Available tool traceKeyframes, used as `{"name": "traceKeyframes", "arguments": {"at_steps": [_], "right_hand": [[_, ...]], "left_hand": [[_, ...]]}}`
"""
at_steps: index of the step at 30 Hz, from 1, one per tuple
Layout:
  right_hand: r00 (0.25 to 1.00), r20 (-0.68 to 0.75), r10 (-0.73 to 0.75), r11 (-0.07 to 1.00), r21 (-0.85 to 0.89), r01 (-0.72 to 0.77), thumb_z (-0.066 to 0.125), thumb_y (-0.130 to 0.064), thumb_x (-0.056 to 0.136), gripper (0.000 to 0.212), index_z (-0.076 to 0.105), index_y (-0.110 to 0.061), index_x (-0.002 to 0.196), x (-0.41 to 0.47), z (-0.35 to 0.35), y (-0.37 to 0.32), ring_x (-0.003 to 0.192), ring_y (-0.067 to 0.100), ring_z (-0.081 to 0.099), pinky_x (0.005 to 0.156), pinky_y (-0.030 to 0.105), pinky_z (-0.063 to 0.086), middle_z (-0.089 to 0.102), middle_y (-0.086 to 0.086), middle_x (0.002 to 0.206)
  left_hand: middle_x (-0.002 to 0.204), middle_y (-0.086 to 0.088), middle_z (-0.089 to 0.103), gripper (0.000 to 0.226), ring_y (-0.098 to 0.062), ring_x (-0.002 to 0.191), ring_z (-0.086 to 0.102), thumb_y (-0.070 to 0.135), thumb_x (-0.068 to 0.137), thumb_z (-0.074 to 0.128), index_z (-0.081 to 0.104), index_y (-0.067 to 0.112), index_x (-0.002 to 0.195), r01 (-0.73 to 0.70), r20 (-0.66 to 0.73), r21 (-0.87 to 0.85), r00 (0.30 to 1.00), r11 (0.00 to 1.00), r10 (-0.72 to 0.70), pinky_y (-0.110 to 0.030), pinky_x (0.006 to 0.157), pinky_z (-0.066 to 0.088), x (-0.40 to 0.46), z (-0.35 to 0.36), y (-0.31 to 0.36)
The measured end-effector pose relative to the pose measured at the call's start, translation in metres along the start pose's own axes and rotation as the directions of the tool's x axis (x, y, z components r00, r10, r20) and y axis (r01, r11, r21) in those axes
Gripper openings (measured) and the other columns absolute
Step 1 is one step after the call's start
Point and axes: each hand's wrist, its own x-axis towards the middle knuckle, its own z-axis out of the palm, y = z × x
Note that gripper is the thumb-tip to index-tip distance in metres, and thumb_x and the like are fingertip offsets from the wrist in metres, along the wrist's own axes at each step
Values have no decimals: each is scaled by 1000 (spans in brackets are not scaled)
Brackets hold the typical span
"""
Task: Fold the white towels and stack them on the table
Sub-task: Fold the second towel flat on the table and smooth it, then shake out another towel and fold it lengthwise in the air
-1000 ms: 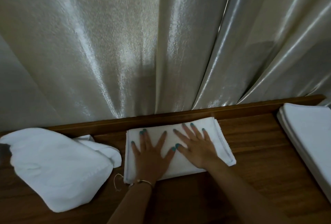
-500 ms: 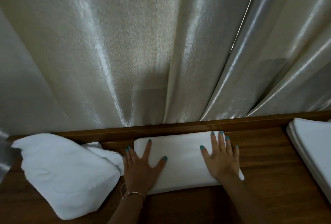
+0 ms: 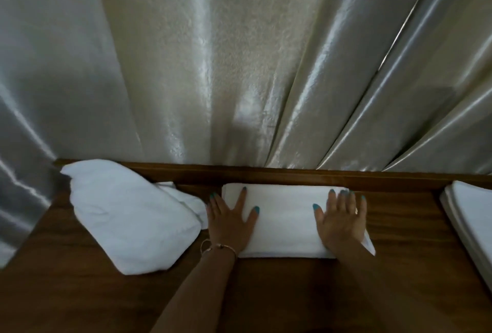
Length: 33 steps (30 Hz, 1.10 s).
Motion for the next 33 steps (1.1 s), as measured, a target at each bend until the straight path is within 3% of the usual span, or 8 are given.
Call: {"name": "traceKeyframes", "arguments": {"at_steps": [3, 8, 11, 14, 19, 25, 29, 33], "right_hand": [[999, 17, -28, 994, -103, 29, 9, -43, 99, 64, 19, -5, 150, -11, -12, -12, 147, 31, 15, 118, 48, 2, 27, 15, 156], [972, 225, -65, 972, -205, 113, 26, -28, 97, 60, 12, -4, 151, -33, -51, -61, 147, 35, 6, 119, 51, 4, 14, 18, 159], [953, 173, -248, 960, -89, 266, 30, -29, 98, 59, 14, -8, 151, -52, -84, -119, 147, 32, 7, 119, 48, 5, 15, 15, 159], [870, 26, -492, 864, 138, 484, 43, -26, 94, 53, 29, -16, 145, -81, -109, -186, 139, 26, 29, 112, 40, 24, 34, 9, 150], [706, 156, -691, 705, 361, 610, 50, -18, 90, 69, 17, -26, 150, -124, -128, -260, 137, 32, 30, 107, 44, 35, 21, 6, 156], [714, 253, -653, 752, 335, 568, 55, -45, 85, 79, 15, -24, 150, -162, -123, -279, 146, 32, 3, 118, 49, 6, 5, 7, 160], [730, -68, -680, 686, 293, 666, 44, -37, 95, 46, 45, -21, 137, -180, -141, -285, 134, 21, 38, 113, 34, 23, 43, 4, 145], [815, -174, -553, 581, 620, 527, 45, -16, 95, 24, 57, -13, 115, -184, -199, -291, 101, 25, 62, 81, 29, 48, 66, 10, 112]], "left_hand": [[158, -28, 1, 57, -38, 147, 1, 57, 98, 12, -12, 44, 148, -110, 90, 124, 991, 986, 99, -47, 120, -1, -8, -13, -12], [155, -13, 29, 53, -31, 143, 23, 43, 101, 28, 15, 34, 151, -394, 102, 402, 916, 827, 388, -47, 117, 17, -16, -70, -83], [163, -4, -6, 78, -29, 148, -5, 66, 90, 36, -3, 37, 151, -176, 32, 333, 984, 926, 175, -60, 114, 9, -26, -90, -149], [156, 10, -30, 106, -36, 145, -18, 81, 67, 54, -24, 61, 135, -1, 195, 0, 981, 1000, 1, -72, 106, 11, -41, -90, -214], [160, 15, -3, 54, -22, 148, -5, 56, 98, 23, -14, 65, 136, -17, 85, 59, 996, 998, 12, -75, 104, 12, -71, -69, -269], [160, 12, -10, 88, -24, 148, -8, 78, 76, 42, -7, 53, 145, -139, 254, 65, 960, 988, 119, -67, 109, 6, -73, -77, -289], [150, 6, 38, 47, -19, 138, 31, 51, 98, 29, 30, 42, 145, -156, 35, 218, 988, 963, 152, -53, 116, 4, -81, -91, -285], [114, 6, 69, 31, -11, 110, 58, 38, 99, 38, 61, 28, 116, -98, -318, -74, 946, 992, 70, -35, 116, 17, -81, -138, -267]]}}
